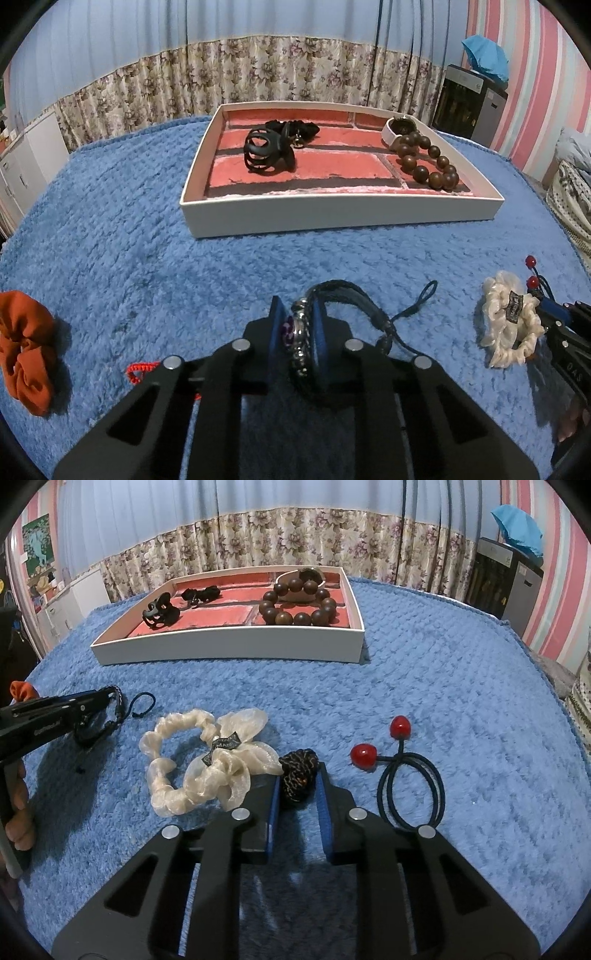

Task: Organize jewelry
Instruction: 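Close the left gripper on the watch strap while the right gripper closes on the braided hair tie, then carry the watch with the left gripper while the right gripper carries the hair tie into the tray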

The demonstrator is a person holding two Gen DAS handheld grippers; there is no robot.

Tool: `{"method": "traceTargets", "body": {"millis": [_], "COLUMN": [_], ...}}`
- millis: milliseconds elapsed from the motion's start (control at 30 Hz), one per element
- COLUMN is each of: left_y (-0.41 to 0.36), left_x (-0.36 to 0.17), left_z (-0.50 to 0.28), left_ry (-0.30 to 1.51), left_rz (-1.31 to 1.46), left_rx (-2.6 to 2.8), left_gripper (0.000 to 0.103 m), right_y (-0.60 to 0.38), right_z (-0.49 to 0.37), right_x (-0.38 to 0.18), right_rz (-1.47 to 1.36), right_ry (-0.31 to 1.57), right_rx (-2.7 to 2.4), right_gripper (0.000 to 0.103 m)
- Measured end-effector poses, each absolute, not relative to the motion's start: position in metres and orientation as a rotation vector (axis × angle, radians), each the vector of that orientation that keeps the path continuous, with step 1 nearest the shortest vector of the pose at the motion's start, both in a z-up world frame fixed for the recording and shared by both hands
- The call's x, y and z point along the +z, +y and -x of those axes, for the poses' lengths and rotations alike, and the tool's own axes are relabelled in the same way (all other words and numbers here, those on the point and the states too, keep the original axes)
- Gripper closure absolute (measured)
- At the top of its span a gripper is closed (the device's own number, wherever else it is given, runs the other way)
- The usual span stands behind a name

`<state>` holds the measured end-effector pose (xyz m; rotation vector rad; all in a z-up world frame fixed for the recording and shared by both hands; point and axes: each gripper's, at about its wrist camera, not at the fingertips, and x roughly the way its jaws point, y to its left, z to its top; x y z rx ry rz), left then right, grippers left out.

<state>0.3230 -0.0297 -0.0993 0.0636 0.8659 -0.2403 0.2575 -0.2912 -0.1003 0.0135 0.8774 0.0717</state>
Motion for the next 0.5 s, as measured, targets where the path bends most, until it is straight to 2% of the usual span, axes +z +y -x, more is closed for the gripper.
{"method": "traceTargets", "body": {"millis": [500], "left_y": [-0.026], "left_x": [-0.072], "left_z": [-0.302], "left_ry": [0.786], "left_rz": [-0.054], "left_rx": [-0.249], "left_gripper": [0.087], "right_y": [-0.305], "right_z": [-0.249], "right_x": [-0.077], "right_rz": [-0.02], "right_ry": [0.801], "right_rx": [0.045], "right_gripper": [0.085]}}
